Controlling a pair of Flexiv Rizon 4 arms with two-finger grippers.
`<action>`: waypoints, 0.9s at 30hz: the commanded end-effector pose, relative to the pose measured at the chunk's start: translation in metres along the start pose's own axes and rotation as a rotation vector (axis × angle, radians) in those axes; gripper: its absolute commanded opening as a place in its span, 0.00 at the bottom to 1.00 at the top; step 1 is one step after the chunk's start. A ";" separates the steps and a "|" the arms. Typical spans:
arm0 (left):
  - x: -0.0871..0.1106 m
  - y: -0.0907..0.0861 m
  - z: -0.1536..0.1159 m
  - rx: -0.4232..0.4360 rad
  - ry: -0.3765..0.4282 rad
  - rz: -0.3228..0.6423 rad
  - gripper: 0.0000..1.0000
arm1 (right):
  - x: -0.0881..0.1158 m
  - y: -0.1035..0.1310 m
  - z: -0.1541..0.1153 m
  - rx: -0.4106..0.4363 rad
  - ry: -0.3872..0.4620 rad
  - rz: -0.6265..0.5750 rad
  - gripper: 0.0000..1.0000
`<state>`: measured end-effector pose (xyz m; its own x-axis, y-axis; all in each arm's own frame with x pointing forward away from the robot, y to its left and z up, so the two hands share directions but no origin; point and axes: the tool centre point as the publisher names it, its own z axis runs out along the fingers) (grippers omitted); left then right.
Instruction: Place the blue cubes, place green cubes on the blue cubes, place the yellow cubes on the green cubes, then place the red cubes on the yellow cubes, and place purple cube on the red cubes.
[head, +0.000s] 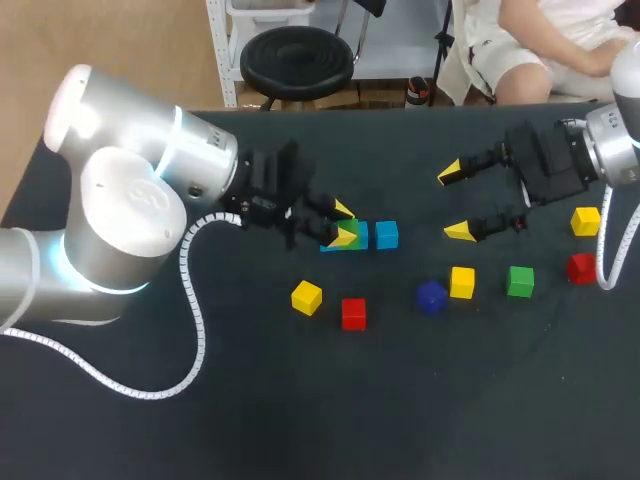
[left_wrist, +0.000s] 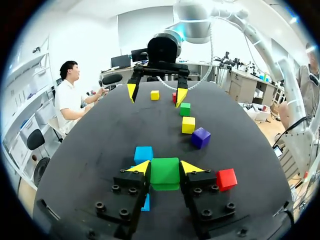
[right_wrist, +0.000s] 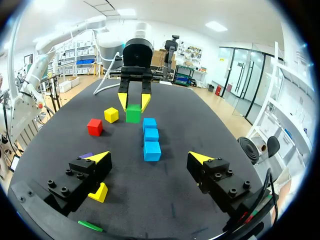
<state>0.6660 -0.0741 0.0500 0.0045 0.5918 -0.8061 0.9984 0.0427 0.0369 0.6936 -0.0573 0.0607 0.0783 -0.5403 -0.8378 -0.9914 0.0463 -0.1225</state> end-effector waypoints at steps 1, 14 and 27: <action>0.002 0.002 0.001 -0.009 -0.016 0.006 0.00 | 0.000 0.001 0.000 0.002 -0.001 -0.001 1.00; 0.004 0.003 0.004 -0.012 -0.023 0.006 0.00 | 0.000 0.001 0.000 0.002 -0.001 -0.001 1.00; -0.001 0.010 0.003 -0.021 -0.015 0.030 0.00 | 0.000 0.001 0.000 0.002 -0.001 -0.001 1.00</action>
<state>0.6739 -0.0755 0.0501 0.0336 0.5775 -0.8157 0.9963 0.0453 0.0731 0.6936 -0.0573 0.0607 0.0783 -0.5403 -0.8378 -0.9914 0.0463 -0.1225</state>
